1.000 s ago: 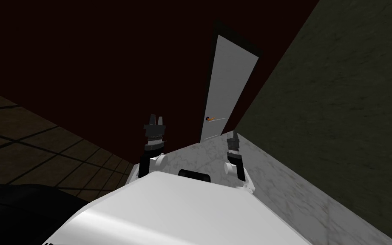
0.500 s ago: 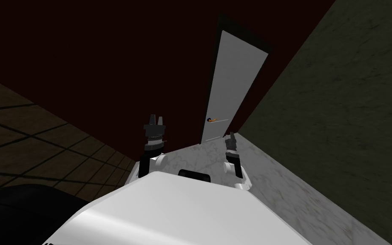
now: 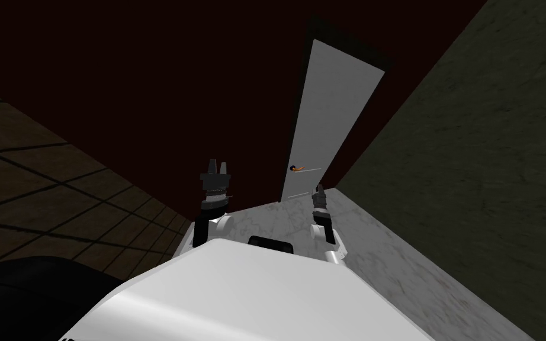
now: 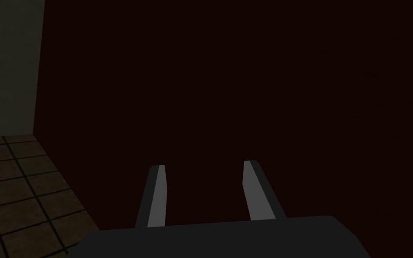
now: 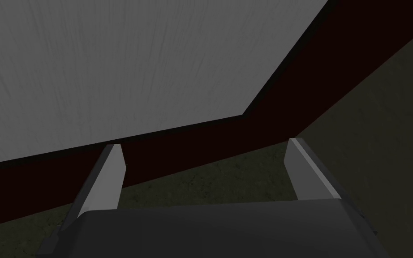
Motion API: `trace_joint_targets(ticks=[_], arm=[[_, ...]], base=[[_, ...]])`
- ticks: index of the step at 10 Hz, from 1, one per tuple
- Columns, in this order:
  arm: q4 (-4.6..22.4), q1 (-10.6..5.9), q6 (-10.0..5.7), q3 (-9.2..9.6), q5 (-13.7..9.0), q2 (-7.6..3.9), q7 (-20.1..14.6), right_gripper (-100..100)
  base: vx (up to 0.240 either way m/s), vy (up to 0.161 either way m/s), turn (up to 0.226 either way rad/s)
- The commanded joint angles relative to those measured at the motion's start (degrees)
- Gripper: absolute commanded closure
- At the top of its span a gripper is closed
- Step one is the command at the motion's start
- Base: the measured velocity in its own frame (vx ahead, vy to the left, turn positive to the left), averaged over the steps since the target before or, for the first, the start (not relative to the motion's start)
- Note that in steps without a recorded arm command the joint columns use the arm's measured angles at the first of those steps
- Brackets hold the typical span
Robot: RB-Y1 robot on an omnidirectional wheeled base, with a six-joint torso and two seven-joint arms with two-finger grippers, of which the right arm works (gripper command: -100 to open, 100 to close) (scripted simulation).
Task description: Pull the door open
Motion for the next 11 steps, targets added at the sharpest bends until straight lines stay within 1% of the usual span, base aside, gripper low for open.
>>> trace_joint_targets(ticks=[1, 2, 3, 6, 9, 10, 11], arm=[[2.86, -1.40, -0.51, -0.18, 0.11, -0.40, -0.45, -100], [4.70, -2.28, -0.69, -0.26, 0.21, -0.57, -0.68, -100], [5.16, -2.28, -0.69, -0.26, 0.21, -0.57, -0.68, -100], [10.79, -4.92, -1.24, -0.51, 0.50, -1.10, -1.36, -100], [16.15, -7.51, -1.79, -0.75, 0.79, -1.60, -2.03, -100], [16.48, -7.51, -1.79, -0.75, 0.79, -1.60, -2.03, -100], [18.33, -8.36, -1.96, -0.83, 0.88, -1.76, -2.25, -100]], base=[[0.065, -0.064, 0.134], [0.070, -0.085, 0.161], [0.047, -0.062, 0.063], [0.053, -0.065, 0.123], [0.060, -0.096, 0.146], [0.044, -0.059, 0.042], [0.043, -0.047, 0.114]])
